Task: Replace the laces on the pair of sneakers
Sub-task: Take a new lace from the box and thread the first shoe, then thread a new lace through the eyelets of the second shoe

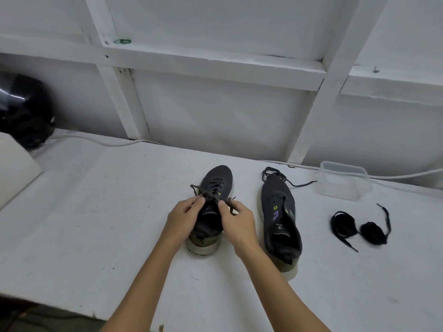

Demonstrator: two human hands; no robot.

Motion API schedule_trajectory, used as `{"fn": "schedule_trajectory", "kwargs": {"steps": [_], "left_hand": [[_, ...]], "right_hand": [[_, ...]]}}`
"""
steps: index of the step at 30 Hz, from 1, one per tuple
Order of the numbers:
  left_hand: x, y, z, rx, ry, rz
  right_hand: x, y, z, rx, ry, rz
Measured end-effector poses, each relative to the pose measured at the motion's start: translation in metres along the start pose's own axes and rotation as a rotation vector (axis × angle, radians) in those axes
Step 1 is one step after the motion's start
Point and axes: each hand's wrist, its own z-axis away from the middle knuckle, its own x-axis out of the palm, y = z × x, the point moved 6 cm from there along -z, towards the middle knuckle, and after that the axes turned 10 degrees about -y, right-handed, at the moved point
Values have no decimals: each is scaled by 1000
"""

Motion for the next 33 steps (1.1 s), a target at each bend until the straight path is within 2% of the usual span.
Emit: {"fn": "schedule_trajectory", "kwargs": {"steps": [6,8,10,12,15,17,20,26,29,33], "left_hand": [[-11,-4,-4,-38,5,-31],[-13,4,-4,-23,59,-129],[-15,24,2,87,214,-319],[-7,52,13,270,305,-427],[24,84,20,446,222,-427],[50,95,19,463,120,-367],[86,93,10,398,-7,-320],[137,52,-17,110,-160,-327],[153,35,-24,6,-215,-266],[166,31,-25,-11,-256,-186]], "right_hand": [[6,-6,1,5,-8,106],[-2,-10,1,-1,-6,172],[-14,-20,3,-14,13,309],[-29,-36,7,-44,47,436],[-58,-59,15,-109,106,502],[-82,-68,19,-148,170,525],[-119,-68,25,-153,240,507],[-173,-32,21,-53,330,417],[-179,-5,13,61,266,331],[-177,27,2,150,181,169]]}}
